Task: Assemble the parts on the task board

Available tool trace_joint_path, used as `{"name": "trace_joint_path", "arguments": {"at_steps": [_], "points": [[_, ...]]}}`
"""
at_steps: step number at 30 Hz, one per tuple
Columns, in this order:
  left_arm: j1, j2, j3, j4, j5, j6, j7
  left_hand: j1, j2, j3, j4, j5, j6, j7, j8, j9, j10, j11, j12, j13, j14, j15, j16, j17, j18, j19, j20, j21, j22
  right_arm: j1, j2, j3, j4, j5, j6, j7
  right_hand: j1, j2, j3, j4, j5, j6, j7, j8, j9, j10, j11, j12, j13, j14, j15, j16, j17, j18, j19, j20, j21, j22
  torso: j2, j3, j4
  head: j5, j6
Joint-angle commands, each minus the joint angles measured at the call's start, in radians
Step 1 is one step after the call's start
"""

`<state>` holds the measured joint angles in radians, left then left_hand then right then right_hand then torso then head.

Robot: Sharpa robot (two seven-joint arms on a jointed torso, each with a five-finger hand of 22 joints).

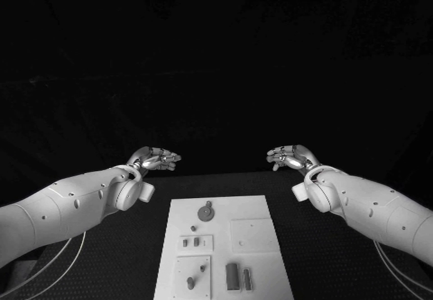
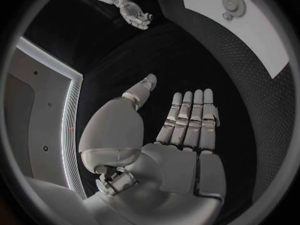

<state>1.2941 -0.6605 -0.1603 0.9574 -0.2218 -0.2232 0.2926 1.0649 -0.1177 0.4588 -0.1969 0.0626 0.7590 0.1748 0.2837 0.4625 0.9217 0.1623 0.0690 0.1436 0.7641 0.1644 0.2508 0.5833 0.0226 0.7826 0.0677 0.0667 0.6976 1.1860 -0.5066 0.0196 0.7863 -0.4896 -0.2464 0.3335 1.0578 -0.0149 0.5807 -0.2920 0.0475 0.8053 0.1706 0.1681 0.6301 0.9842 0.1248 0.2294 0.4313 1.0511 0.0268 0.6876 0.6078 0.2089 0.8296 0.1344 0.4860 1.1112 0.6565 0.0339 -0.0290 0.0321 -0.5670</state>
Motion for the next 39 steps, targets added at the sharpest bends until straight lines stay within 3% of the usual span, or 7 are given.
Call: {"name": "trace_joint_path", "arguments": {"at_steps": [1, 5, 12, 21, 22, 31, 39], "points": [[0.001, 0.008, 0.001, -0.01, 0.075, 0.049, 0.054, -0.009, 0.009, -0.012, -0.002, -0.006, -0.008, -0.001, -0.004, -0.001, -0.004, -0.004, -0.003, -0.006, 0.005, -0.002, -0.003, -0.003, -0.009, -0.004, -0.002, 0.0, -0.005, -0.002, 0.011, 0.006, -0.019, 0.082, 0.079, 0.037, -0.015, 0.003, -0.019, 0.002, 0.001, 0.003, -0.002, 0.001, -0.004, 0.018, -0.001, -0.014, -0.027, 0.027, -0.004, -0.016, 0.002, 0.022, 0.018, 0.001, 0.003, 0.0, -0.017, 0.0042, -0.0084, 0.01, 0.035], [0.001, 0.018, 0.001, -0.016, 0.076, 0.053, 0.058, -0.018, 0.015, -0.023, -0.01, -0.007, -0.011, -0.002, -0.005, -0.002, -0.005, -0.007, -0.002, -0.014, -0.001, -0.002, -0.009, -0.009, -0.011, -0.004, -0.003, 0.0, -0.011, -0.009, 0.019, 0.007, -0.03, 0.103, 0.082, 0.034, -0.029, 0.007, -0.043, 0.003, 0.002, 0.002, -0.003, 0.005, -0.011, 0.033, 0.001, -0.034, -0.064, -0.02, 0.014, -0.086, -0.01, 0.01, -0.04, 0.016, -0.041, -0.018, -0.023, 0.0077, -0.0092, 0.017, 0.048], [-0.001, 0.028, 0.001, -0.022, 0.076, 0.054, 0.055, -0.033, 0.021, -0.041, -0.024, -0.01, -0.016, -0.004, -0.007, -0.003, -0.01, -0.009, -0.003, -0.028, -0.029, 0.001, -0.028, -0.025, -0.02, -0.027, 0.001, -0.004, -0.029, -0.016, 0.016, 0.007, -0.019, 0.122, 0.134, 0.025, -0.081, 0.006, -0.064, 0.016, 0.0, -0.036, 0.009, -0.009, -0.03, -0.03, 0.032, -0.112, -0.139, -0.38, 0.15, -0.351, -0.127, -0.067, -0.309, 0.068, -0.228, -0.098, -0.032, 0.0154, -0.0049, 0.031, 0.047], [-0.009, 0.034, 0.001, 0.005, 0.099, -0.003, 0.035, -0.119, -0.038, -0.091, 0.009, -0.007, -0.223, -0.06, -0.095, -0.027, -0.315, -0.029, -0.013, -0.086, -0.244, 0.025, -0.135, -0.07, -0.023, -0.273, 0.096, -0.007, -0.08, -0.028, 0.014, 0.007, -0.012, 0.165, 0.204, -0.006, -0.342, 0.044, -0.173, 0.211, 0.002, -0.398, 0.02, -0.111, -0.157, -0.519, 0.063, -0.172, -0.313, -0.794, 0.18, -0.566, -0.321, -0.165, -0.637, 0.095, -0.366, -0.326, -0.035, 0.0187, -0.0034, 0.027, 0.048], [-0.008, 0.03, 0.0, -0.001, 0.073, 0.024, 0.033, -1.065, 0.118, -0.459, 0.197, -0.063, -0.759, -0.175, -0.284, -0.463, -0.922, -0.162, -0.069, -0.144, -0.764, -0.164, -0.251, -0.583, -0.023, -0.783, -0.068, -0.067, -0.698, -0.027, 0.014, 0.007, -0.013, 0.124, 0.148, 0.003, -1.058, 0.015, -0.581, 0.292, -0.047, -0.805, -0.171, -0.168, -0.63, -0.984, -0.125, -0.229, -0.431, -1.051, -0.027, -0.688, -0.608, -0.209, -0.83, -0.134, -0.486, -1.111, -0.034, 0.0175, -0.004, 0.027, 0.048], [-0.042, 0.008, 0.023, 0.087, 0.094, -0.059, 0.061, -1.065, 0.118, -0.459, 0.197, -0.063, -0.759, -0.175, -0.284, -0.463, -0.922, -0.162, -0.069, -0.144, -0.764, -0.164, -0.251, -0.583, -0.023, -0.783, -0.068, -0.067, -0.698, -0.039, -0.018, 0.004, 0.075, 0.165, 0.073, 0.024, -1.058, 0.015, -0.581, 0.292, -0.047, -0.805, -0.171, -0.168, -0.63, -0.984, -0.125, -0.229, -0.431, -1.051, -0.027, -0.688, -0.608, -0.209, -0.83, -0.134, -0.486, -1.111, -0.077, -0.0107, 0.0141, -0.005, 0.003], [-0.129, -0.047, 0.082, 0.313, 0.149, -0.269, 0.133, -1.065, 0.118, -0.459, 0.197, -0.063, -0.759, -0.175, -0.284, -0.463, -0.922, -0.162, -0.069, -0.144, -0.764, -0.164, -0.251, -0.583, -0.023, -0.783, -0.068, -0.067, -0.698, -0.07, -0.1, -0.004, 0.301, 0.269, -0.117, 0.076, -1.058, 0.015, -0.581, 0.292, -0.047, -0.805, -0.171, -0.168, -0.63, -0.984, -0.125, -0.229, -0.431, -1.051, -0.027, -0.688, -0.608, -0.209, -0.83, -0.134, -0.486, -1.111, -0.112, -0.0339, 0.029, -0.032, -0.033]]}}
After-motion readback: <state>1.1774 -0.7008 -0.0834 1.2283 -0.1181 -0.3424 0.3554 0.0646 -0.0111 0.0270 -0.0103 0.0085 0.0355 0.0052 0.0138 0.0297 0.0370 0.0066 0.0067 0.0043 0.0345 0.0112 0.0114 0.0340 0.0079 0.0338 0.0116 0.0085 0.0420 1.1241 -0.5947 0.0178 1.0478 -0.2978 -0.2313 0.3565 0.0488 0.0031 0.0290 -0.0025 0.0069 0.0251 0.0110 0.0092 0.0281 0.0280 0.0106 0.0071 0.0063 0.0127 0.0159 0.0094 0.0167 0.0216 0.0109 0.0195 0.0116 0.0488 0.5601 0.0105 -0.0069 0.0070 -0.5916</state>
